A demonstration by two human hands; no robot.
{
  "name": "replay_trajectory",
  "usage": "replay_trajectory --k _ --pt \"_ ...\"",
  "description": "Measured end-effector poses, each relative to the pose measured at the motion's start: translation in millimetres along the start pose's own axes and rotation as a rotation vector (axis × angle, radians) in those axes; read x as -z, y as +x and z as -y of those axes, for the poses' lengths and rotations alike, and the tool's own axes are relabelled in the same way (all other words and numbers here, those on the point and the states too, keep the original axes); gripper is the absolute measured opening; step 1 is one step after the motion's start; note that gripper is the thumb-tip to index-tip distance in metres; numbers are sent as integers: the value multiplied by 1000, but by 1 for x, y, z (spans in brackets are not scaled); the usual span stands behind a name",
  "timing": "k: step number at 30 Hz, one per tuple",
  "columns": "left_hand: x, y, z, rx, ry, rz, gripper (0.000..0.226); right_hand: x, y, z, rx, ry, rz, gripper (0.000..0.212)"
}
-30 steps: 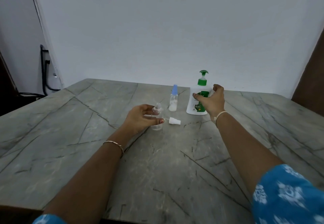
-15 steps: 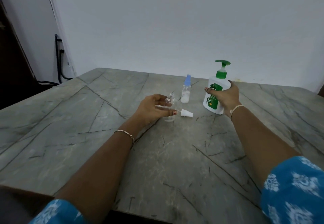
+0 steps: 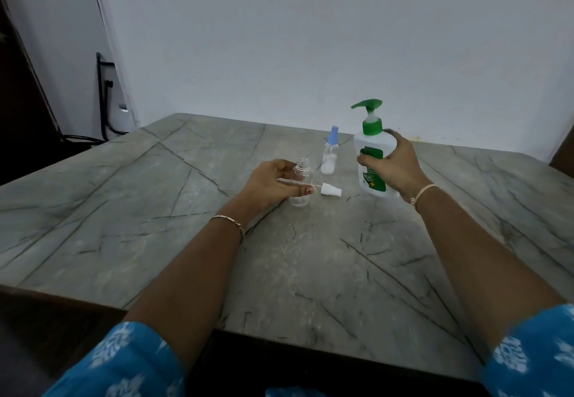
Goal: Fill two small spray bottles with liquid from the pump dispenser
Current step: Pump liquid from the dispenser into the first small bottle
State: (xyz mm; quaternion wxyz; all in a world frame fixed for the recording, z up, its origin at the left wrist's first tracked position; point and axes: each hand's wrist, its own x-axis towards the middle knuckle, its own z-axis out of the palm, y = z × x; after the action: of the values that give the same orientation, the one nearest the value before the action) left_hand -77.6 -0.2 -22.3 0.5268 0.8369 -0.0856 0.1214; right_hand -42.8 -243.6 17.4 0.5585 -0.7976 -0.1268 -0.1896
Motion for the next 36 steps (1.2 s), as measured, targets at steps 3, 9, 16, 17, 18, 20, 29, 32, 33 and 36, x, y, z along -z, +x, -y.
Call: replay_trajectory --k 3,9,16,17,18,20,29,32,33,36 --pt "2 -3 0 6 2 6 61 -1 -13 17 86 25 90 66" --pt "4 -5 0 15 -11 22 86 -3 -30 34 138 -82 313 94" --pt "5 -4 3 25 -31 31 75 -7 -33 46 225 -309 602 112" --pt "5 -4 3 23 -29 30 74 -7 -33 46 245 -336 639 114" --pt "5 -4 2 23 -31 32 73 -7 -32 47 257 -351 668 114" --pt "5 -4 2 29 -36 43 65 -8 -32 49 284 -413 707 113" --pt "7 -9 -3 26 -40 55 62 -13 -22 52 285 -687 751 107" --pt "8 -11 -4 30 -41 52 60 -18 -20 56 318 -745 777 108" --pt "8 -12 -6 29 -40 51 63 -19 -19 57 330 -746 778 107" --pt "8 -14 -8 39 -46 55 66 -18 -17 59 333 -727 774 99"
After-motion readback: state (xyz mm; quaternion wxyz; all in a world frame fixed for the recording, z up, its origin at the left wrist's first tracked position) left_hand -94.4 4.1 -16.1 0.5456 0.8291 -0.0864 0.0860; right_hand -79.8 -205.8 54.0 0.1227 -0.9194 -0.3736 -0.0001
